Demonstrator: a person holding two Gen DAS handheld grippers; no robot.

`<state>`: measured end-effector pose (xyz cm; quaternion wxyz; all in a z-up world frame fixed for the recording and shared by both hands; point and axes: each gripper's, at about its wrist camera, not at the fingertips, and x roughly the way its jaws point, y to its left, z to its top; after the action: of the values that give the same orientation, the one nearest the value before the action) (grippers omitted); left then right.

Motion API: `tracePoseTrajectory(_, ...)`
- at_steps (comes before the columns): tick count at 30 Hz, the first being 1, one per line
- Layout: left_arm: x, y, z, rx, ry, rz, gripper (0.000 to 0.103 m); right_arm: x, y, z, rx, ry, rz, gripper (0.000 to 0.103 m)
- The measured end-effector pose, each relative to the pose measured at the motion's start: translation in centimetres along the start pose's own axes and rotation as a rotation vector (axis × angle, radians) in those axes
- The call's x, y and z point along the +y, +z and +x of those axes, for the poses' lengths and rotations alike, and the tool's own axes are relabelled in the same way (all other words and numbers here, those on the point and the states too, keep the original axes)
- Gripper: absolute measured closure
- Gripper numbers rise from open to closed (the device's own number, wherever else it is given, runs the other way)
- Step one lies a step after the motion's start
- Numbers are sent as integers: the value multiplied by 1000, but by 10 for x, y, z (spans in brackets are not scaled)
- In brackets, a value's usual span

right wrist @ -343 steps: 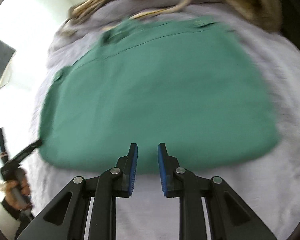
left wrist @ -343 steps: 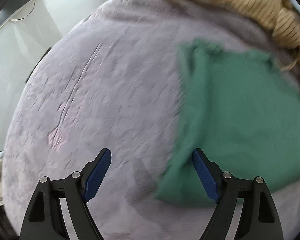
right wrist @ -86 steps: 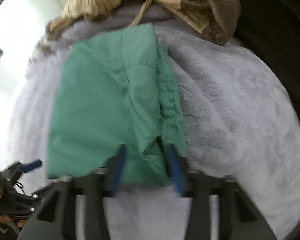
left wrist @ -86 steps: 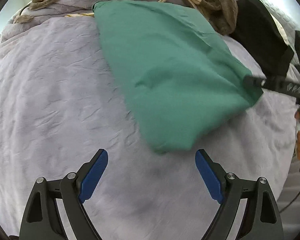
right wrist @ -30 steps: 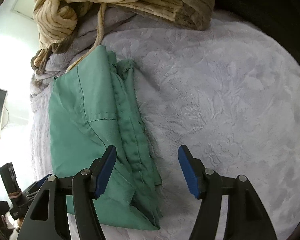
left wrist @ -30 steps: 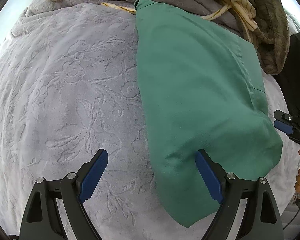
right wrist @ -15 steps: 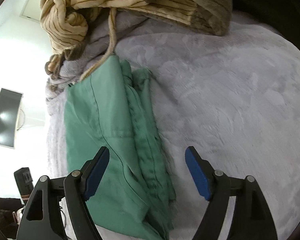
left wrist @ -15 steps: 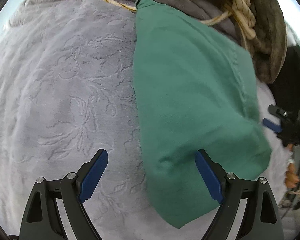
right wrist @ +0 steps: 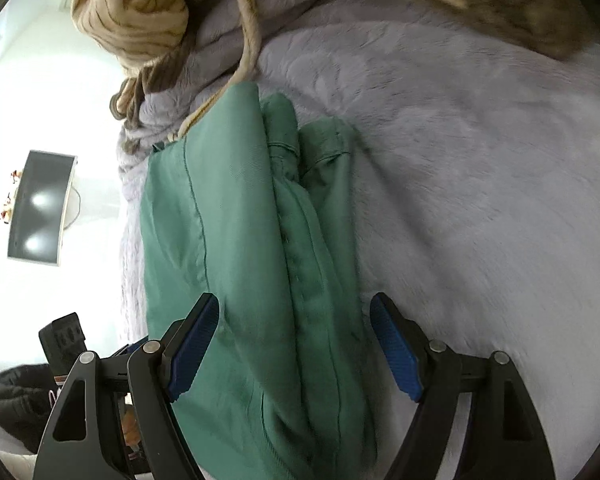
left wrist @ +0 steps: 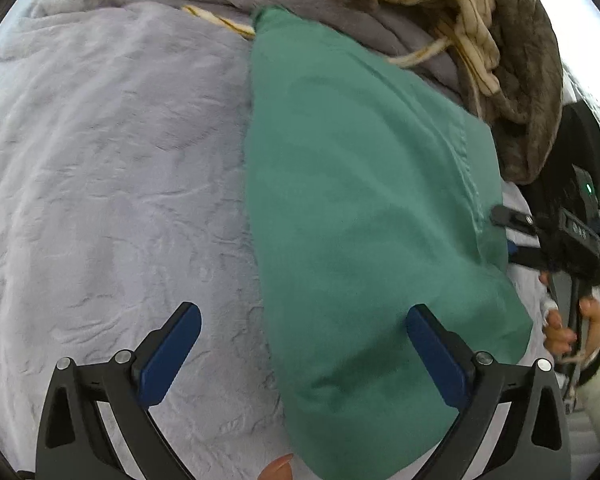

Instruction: Fold large clothes

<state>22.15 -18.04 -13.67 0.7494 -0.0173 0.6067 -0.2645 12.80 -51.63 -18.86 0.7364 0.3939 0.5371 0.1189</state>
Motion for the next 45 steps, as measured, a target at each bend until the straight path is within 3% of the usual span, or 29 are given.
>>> tracePoseTrajectory(8, -6, 5, 41, 105, -158, -32, 0, 20, 32, 30, 19, 118, -12, 21)
tracePoseTrajectory(11, -16, 4, 52, 129, -163, -16, 0, 13, 35, 42, 36, 112, 27, 21)
tracePoseTrajectory(13, -18, 5, 54, 130, -168, -18, 1, 10, 35, 44, 33, 103, 66, 29)
tracePoseTrajectory(15, -19, 5, 49, 114, -179, -20, 15, 12, 34, 43, 30, 103, 79, 61)
tracePoseTrajectory(18, -17, 2, 29, 84, -199, 21, 45, 19, 27, 33, 7, 157, 100, 78)
tracePoseTrajectory(20, -14, 2, 16, 77, -232, 24, 54, 25, 22, 23, -12, 242, 145, 81)
tracePoseTrajectory(25, -1, -1, -22, 42, -337, 19, 57, 60, 6, 8, -55, 343, 164, 82)
tracePoseTrajectory(30, 16, -20, -68, 16, -384, 42, 57, 113, -31, 5, -70, 378, 143, 82)
tracePoseTrajectory(34, 53, -49, -115, 22, -391, 56, 57, 157, -80, 25, -53, 422, 159, 82)
tracePoseTrajectory(39, 108, -101, -167, 62, -316, 68, 57, 197, -145, 73, 4, 472, 202, 82)
tracePoseTrajectory(42, 143, -133, -177, 100, -269, 35, 57, 207, -182, 109, 55, 498, 245, 82)
tracePoseTrajectory(45, 173, -166, -173, 140, -219, -1, 57, 211, -210, 147, 104, 459, 271, 82)
